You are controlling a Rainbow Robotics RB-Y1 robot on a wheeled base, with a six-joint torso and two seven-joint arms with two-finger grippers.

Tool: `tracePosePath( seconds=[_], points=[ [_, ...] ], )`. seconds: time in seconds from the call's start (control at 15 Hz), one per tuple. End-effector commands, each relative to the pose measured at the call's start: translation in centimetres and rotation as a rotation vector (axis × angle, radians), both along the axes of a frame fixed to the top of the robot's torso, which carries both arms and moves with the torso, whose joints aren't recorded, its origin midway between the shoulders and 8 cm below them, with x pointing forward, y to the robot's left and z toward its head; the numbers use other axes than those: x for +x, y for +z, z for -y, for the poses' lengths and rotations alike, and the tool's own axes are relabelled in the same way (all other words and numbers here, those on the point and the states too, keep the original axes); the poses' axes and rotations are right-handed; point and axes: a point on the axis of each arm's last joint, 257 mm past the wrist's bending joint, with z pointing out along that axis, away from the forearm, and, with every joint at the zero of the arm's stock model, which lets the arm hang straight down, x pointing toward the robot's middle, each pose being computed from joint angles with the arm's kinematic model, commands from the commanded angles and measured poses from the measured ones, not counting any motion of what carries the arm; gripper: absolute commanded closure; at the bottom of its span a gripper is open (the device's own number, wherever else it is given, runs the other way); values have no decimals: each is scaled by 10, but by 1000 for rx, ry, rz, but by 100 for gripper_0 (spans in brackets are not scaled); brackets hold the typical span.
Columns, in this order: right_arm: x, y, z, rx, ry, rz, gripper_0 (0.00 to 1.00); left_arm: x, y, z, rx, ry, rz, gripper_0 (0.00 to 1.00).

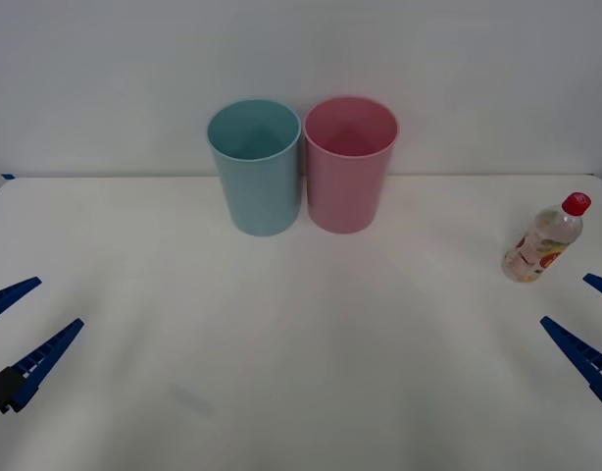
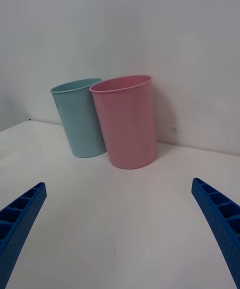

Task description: Grasp the object on the table and drop it into the matching bin: aluminum can to the light blue bin, PET bottle to the pink bin.

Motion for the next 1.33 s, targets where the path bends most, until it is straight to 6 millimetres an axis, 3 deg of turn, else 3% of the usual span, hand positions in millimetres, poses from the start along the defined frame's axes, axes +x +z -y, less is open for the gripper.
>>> tracePosePath(
  seconds=[0.07,0.13,0.4,1.0,1.33],
  points=[
    [1,2,-4,15,4,8,0,0,0,0,0,0,0,0],
    [3,9,-7,9,12,24,0,0,0,0,0,0,0,0],
    [2,8,-7,15,1,14,0,0,0,0,0,0,0,0],
    [-3,-23,21,44,-161,-56,0,0,0,0,0,0,0,0],
    [4,-37,39,-19,-290,-29,0,0,0,0,0,0,0,0]
  ],
)
